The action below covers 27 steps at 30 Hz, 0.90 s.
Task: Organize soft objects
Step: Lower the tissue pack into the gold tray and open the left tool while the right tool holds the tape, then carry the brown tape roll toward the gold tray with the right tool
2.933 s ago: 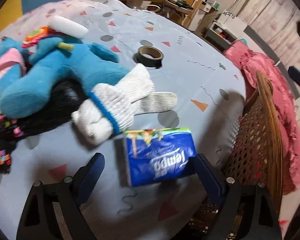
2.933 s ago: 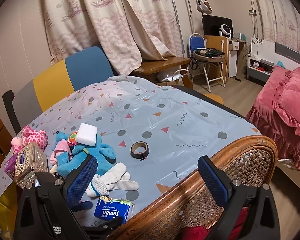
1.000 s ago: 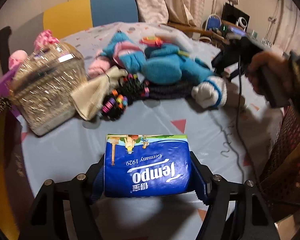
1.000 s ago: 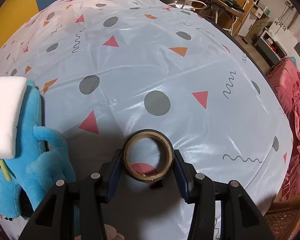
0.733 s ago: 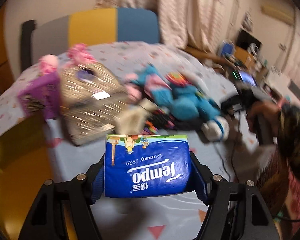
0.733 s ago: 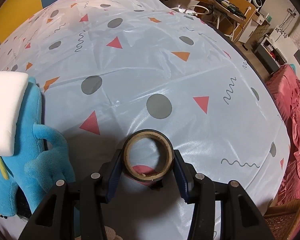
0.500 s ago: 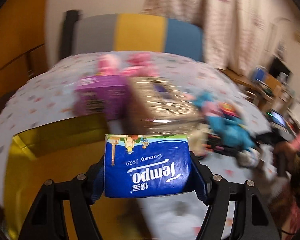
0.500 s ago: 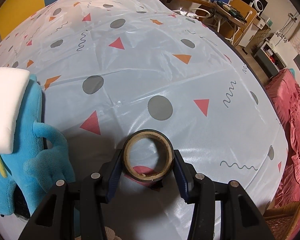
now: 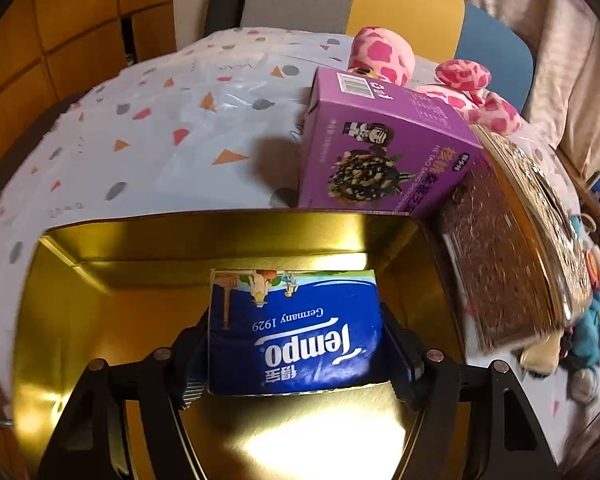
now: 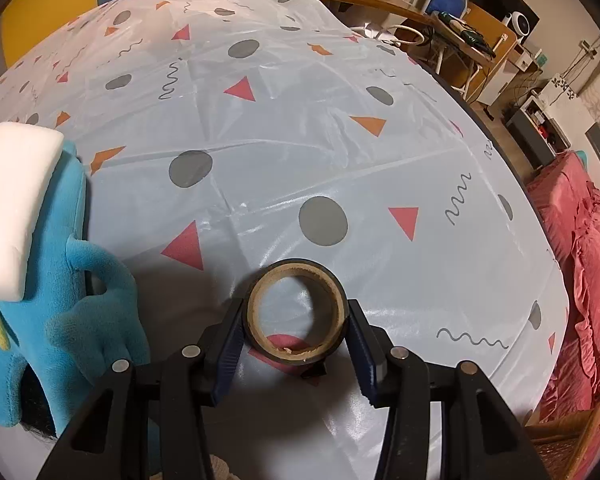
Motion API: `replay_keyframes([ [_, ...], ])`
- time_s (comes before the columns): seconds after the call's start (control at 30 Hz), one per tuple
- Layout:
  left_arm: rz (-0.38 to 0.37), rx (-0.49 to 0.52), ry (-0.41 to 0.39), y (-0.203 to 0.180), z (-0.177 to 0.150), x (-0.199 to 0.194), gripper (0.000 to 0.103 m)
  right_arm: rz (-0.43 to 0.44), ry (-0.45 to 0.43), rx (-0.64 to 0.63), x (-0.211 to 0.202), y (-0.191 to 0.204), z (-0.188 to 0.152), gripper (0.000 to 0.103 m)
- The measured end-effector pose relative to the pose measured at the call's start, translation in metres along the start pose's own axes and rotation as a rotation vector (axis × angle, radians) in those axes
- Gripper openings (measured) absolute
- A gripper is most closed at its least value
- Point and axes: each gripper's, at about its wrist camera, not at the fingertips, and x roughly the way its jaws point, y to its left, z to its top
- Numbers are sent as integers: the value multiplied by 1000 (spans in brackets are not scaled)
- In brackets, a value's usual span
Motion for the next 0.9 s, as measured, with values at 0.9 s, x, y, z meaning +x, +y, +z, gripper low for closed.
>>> replay_keyframes([
  [0.9, 43, 29, -239, -18, -55, -90, 94, -43, -22, -60, -13, 25, -6, 49],
])
